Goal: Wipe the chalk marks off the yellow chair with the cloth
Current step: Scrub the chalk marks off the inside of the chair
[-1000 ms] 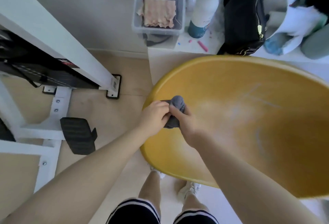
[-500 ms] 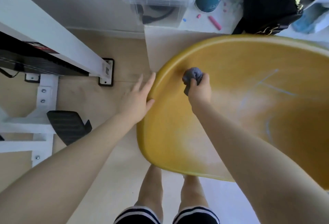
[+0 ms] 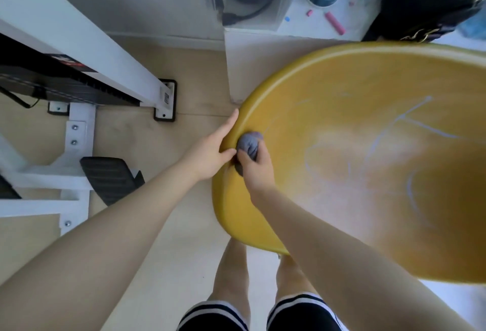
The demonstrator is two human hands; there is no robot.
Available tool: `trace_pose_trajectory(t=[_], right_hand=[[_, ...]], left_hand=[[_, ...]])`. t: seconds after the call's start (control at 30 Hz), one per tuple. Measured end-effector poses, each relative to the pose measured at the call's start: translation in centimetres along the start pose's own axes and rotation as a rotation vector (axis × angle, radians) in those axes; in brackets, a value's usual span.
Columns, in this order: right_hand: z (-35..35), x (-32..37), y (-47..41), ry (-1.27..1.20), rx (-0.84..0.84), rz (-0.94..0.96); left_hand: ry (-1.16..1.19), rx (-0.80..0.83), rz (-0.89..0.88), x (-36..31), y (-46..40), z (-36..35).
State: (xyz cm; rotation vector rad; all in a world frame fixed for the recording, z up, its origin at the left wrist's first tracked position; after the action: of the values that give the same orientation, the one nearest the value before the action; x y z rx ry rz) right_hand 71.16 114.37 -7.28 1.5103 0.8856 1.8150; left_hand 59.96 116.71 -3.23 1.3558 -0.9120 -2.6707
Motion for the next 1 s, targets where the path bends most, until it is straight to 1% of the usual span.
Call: trace_pose_trajectory(t=[0.1,0.2,0.33,0.4,0.47,0.53,0.63,0.77,0.87,0.93,1.0], right_hand=[[-0.2,-2.2,1.6,0.129,0.024,-0.049],[0.5,-0.2,0.7,0.069,-0.011,-0.008],[3.5,5.4,-3.2,-0.179,-0.233,0.098],[5.3,7.1,-4.7,-0.275,-0.326,0.121],[6.0,7.4,-5.6,-0.278,-0.373,0.118],[5.5,6.5,-5.4,-0.230,-0.383,0.123],[2.6,2.5,-3.4,-0.085,-0.255,0.092],[-0.1,-6.1,1.7,0.259,-0.024,-0.018],[-0.8,-10.3,5.4,0.368,0.170,-0.091],[-0.8,-10.5,5.8,0.394,0.208,-0.066],[-0.6,-9.2,4.3,0.412,0.162,0.001]], left_hand=[[-0.008,-0.010,0.028,0.2,0.1,-0.1],[0.011,-0.006,0.034,0.3,0.1,-0.4],[0.021,-0.061,0.024,0.7,0.4,-0.4],[0.009,-0.094,0.005,0.8,0.7,-0.5],[-0.006,-0.110,-0.013,1.0,0.9,-0.7],[0.009,-0.104,-0.022,1.1,0.9,-0.8],[0.064,-0.113,-0.029,1.4,0.8,-0.6],[0.047,-0.149,-0.027,1.1,0.9,-0.6],[0.036,-0.206,0.001,1.0,1.4,-1.1],[0.135,-0.248,0.030,1.6,2.2,-1.9],[0.292,-0.320,0.044,2.6,3.6,-2.8]])
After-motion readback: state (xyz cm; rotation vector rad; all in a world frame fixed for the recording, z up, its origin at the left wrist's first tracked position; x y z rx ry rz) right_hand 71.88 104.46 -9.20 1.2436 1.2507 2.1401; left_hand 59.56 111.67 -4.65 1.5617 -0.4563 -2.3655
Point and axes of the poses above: each hand's wrist, its own y-axis away from the middle knuckle, its own z-axis out of the back of the hand, x = y × z, the point moved 9 cm from there along -y, towards the middle knuckle, and after that the axes turned 11 degrees about -z, right-handed, at the moved point
